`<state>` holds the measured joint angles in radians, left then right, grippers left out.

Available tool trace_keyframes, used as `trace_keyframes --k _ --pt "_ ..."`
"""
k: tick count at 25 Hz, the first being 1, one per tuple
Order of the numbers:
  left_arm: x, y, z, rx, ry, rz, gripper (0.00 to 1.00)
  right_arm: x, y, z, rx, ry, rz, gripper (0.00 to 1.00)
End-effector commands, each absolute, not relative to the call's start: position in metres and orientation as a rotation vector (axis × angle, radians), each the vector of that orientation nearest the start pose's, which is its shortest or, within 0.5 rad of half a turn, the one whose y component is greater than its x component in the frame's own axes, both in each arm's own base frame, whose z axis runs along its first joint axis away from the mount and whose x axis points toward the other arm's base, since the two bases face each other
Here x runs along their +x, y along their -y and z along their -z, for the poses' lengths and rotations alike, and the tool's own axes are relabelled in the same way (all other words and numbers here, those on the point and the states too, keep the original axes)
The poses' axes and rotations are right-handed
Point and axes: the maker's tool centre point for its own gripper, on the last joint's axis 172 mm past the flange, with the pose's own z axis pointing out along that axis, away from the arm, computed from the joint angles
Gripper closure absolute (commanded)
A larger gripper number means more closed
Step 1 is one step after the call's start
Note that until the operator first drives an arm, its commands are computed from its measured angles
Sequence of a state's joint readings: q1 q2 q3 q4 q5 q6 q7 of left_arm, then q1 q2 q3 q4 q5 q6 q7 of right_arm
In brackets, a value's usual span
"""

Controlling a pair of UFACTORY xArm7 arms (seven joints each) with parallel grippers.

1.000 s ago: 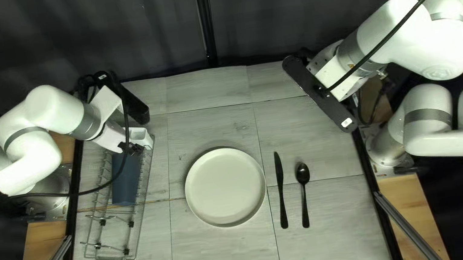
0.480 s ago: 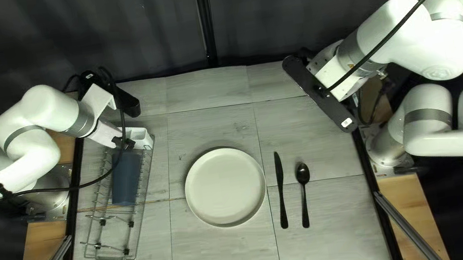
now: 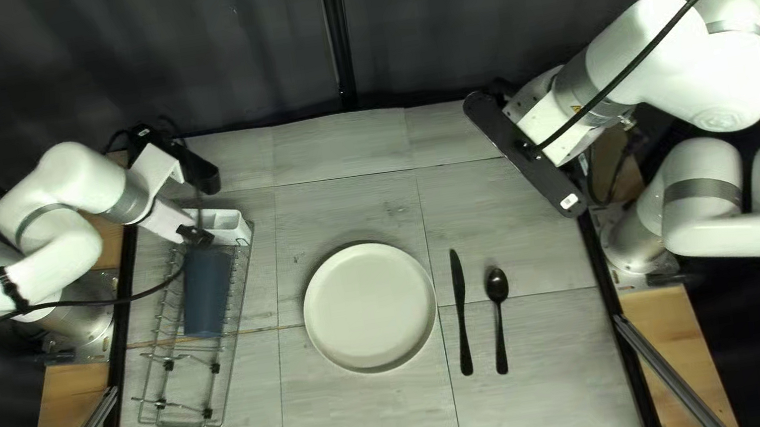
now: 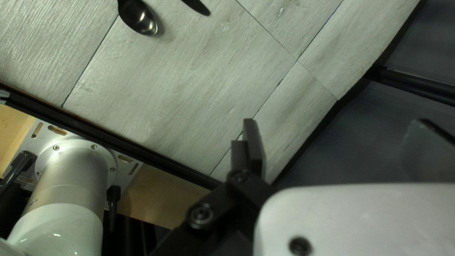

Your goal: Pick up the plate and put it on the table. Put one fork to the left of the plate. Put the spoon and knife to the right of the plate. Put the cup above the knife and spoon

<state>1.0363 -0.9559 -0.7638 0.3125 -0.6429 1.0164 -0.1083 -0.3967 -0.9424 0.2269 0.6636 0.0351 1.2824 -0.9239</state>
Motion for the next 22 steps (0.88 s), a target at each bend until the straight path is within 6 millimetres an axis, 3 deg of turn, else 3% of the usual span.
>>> trace_keyframes --k 1,2,22 --pt "0.2743 -0.0975 -0.1492 -2.798 1.309 0.295 0.34 0.2873 0.0554 -0.3342 -3.223 1.151 0.304 0.0" --pt "0.2752 -0.0971 -0.15 -2.787 1.315 0.282 0.01 0.2873 0.0554 -0.3342 -3.223 1.151 0.304 0.0" --pt "0.2786 -0.096 -0.1543 -2.788 1.306 0.281 0.0 0.2873 0.0554 -0.3342 -3.223 1.151 0.304 0.0"
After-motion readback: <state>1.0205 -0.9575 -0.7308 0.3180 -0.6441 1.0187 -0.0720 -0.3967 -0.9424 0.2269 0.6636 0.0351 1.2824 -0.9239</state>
